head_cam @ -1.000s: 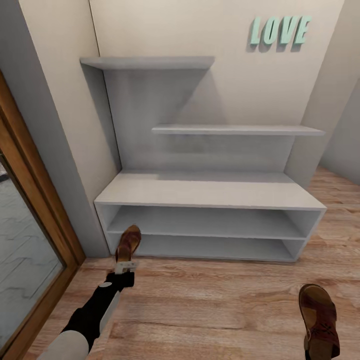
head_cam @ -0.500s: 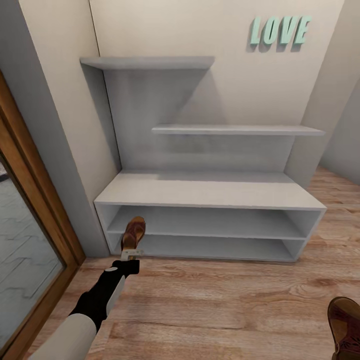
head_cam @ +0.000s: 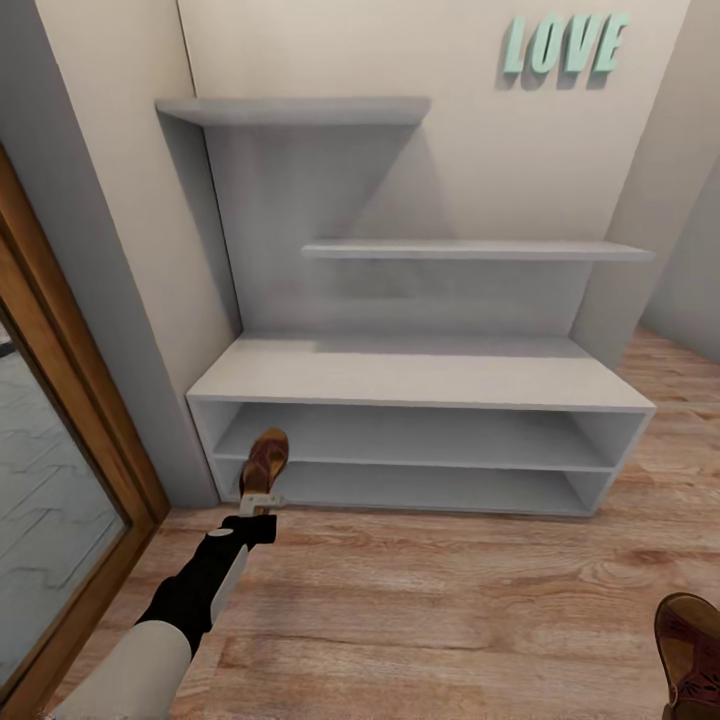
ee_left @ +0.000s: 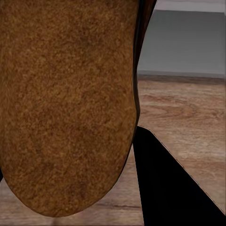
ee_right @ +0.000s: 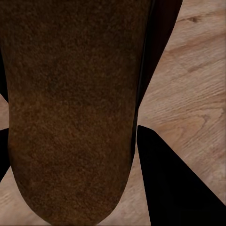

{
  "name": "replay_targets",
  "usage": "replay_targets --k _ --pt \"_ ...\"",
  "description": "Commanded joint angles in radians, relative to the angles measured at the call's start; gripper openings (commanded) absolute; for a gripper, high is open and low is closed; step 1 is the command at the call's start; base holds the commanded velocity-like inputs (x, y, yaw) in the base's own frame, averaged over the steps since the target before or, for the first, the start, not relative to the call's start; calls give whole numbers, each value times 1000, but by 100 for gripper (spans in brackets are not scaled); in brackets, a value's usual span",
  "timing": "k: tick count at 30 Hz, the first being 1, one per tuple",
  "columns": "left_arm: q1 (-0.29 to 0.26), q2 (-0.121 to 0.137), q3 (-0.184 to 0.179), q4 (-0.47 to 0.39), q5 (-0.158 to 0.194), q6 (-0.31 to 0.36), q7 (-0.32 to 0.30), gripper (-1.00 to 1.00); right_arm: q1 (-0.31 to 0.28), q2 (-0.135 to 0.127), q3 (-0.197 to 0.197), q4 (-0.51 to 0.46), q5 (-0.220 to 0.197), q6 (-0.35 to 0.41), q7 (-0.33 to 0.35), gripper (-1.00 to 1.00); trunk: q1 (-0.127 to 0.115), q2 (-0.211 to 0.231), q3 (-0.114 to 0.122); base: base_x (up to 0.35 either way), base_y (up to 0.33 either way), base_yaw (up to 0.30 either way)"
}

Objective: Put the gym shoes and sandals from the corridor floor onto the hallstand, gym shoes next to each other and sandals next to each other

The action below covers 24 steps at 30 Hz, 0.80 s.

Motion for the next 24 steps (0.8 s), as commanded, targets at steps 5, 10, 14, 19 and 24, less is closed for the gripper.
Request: replay_targets --k 5,10,14,19,24 --pt "-13 -1 -2 -2 -1 49 6 -100 -1 1 -4 -1 7 -2 4 -100 19 -36 -24 0 0 0" --pt "-16 -1 -3 6 -1 64 9 -100 0 1 -5 -5 7 -1 4 -100 38 -71 -48 0 0 0" --pt "-11 0 -3 10 -1 65 9 -100 -1 1 -5 -5 7 -1 3 -100 54 -99 -67 0 0 0" --pt "-5 0 -3 12 0 65 9 -100 -1 1 -5 -6 7 0 3 -100 73 -134 -90 0 0 -22" --pt "-6 0 -4 12 -1 65 9 -100 -1 1 -6 -21 7 1 3 -100 92 -169 -114 0 0 -69"
